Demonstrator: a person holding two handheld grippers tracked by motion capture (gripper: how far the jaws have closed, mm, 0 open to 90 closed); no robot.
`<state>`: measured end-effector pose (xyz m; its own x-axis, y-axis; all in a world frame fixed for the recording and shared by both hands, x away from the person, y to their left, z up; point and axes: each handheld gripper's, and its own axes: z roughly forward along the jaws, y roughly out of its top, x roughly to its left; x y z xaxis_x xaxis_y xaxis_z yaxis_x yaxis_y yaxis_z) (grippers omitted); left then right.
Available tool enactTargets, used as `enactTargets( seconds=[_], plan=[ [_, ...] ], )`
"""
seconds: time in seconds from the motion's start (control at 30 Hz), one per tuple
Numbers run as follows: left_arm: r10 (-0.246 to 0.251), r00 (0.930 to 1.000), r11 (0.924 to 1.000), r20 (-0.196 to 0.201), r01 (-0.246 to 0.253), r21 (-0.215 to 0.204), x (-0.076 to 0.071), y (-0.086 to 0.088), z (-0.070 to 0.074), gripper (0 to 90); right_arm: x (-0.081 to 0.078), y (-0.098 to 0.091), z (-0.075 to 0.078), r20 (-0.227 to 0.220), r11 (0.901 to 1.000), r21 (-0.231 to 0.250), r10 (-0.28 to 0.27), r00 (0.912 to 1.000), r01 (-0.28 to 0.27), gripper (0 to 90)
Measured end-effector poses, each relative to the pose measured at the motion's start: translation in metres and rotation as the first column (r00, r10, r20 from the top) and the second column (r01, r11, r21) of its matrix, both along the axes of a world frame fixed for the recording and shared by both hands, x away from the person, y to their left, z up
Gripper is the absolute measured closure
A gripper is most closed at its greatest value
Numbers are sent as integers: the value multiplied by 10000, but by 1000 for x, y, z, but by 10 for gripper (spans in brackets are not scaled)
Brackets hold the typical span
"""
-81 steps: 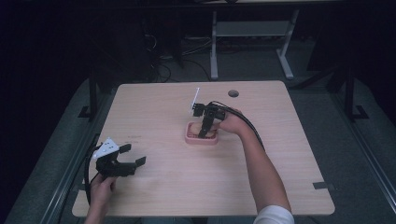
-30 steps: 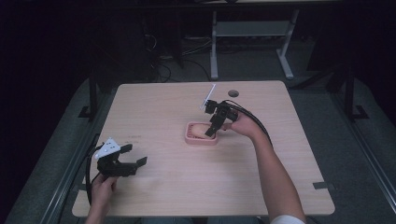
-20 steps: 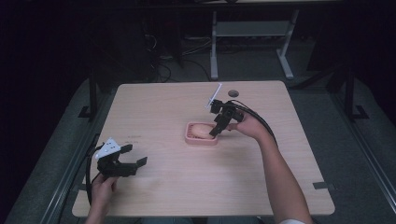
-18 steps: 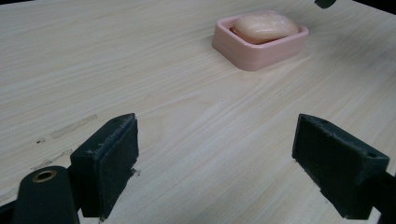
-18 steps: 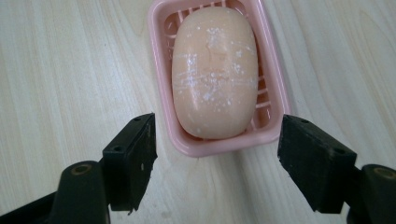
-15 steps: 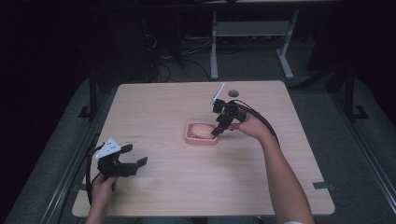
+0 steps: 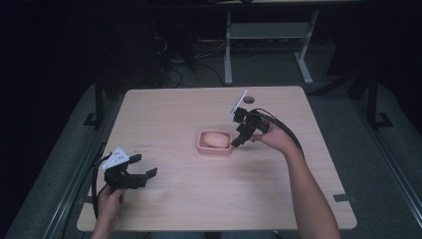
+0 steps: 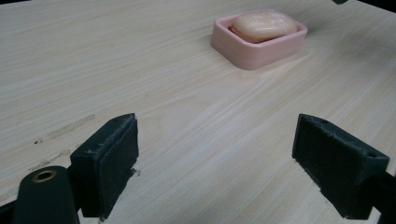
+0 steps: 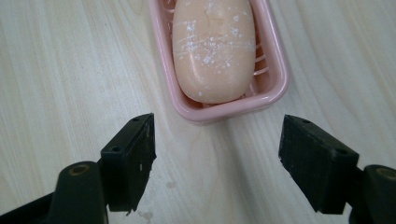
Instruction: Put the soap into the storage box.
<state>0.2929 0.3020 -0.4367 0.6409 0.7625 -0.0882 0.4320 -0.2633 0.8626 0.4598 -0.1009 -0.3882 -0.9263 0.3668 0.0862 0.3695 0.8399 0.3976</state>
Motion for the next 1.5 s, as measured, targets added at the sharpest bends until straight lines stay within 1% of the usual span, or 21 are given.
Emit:
enactTargets(
  seconds=[0.27, 0.37, 0.4, 0.43, 0.47, 0.53, 0.63, 0.67, 0.77, 0.87, 0.97, 1.03, 1.13, 1.23, 1.3, 1.43, 1.5],
  plan=[
    [-18, 10000, 10000, -18, 18, 26, 0, 0, 0, 142, -8, -10, -3, 23, 9998, 121, -165, 9999, 165, 267],
    [-17, 10000, 10000, -19, 17, 35, 0, 0, 0, 143, -9, -14, -5, -182, 9997, 91, -218, 9996, 220, 265],
    [-20, 10000, 10000, -20, 20, 50, 0, 0, 0, 143, -11, -16, -6, -42, 9996, 112, -242, 9997, 243, 265],
    [-30, 10000, 10000, -23, 30, 63, 0, 0, 0, 143, -12, -17, -6, -1, 9996, 125, -252, 9997, 252, 265],
    [-33, 10000, 10000, -74, 34, 78, 0, 0, 0, 143, -13, -19, -6, -57, 9992, 186, -349, 9994, 350, 264],
    [-28, 9999, 9999, -97, 29, 102, 0, -1, -1, 143, -15, -23, -8, -22, 9991, 214, -377, 9993, 377, 265],
    [-43, 10000, 10000, -46, 43, 79, 0, -2, -1, 143, -17, -28, -10, -201, 9989, 170, -435, 9989, 438, 262],
    [-47, 10000, 10000, -39, 47, 78, 0, -2, -1, 143, -18, -30, -11, -84, 9988, 206, -436, 9990, 438, 263],
    [-73, 10000, 9999, -42, 73, 135, 0, -2, -1, 143, -20, -35, -12, -207, 9984, 222, -512, 9985, 517, 262],
    [-29, 10000, 9999, -62, 30, 103, 0, -2, -2, 143, -25, -40, -13, -165, 9980, 322, -531, 9985, 536, 263],
    [-67, 10000, 9998, -45, 67, 160, 0, -2, -1, 142, -29, -44, -14, -145, 9977, 306, -602, 9981, 606, 263],
    [-76, 10000, 9998, -49, 77, 164, 0, -2, -2, 143, -31, -48, -15, -110, 9970, 427, -641, 9979, 646, 263],
    [-76, 10000, 9998, -59, 77, 193, 0, -2, -1, 143, -35, -53, -17, -77, 9964, 432, -722, 9974, 725, 263],
    [-76, 9999, 9998, -77, 77, 200, 0, -2, -1, 143, -37, -56, -18, -236, 9965, 330, -756, 9969, 763, 262],
    [-76, 9999, 9997, -90, 78, 216, 0, -2, -1, 143, -40, -59, -18, -78, 9962, 423, -754, 9971, 757, 263],
    [-77, 9999, 9998, -99, 79, 208, 0, -2, -2, 142, -45, -65, -21, -120, 9952, 504, -839, 9964, 844, 263],
    [-92, 9999, 9997, -88, 94, 210, 0, -2, -2, 143, -47, -67, -23, -247, 9954, 395, -862, 9960, 871, 263]
  ],
)
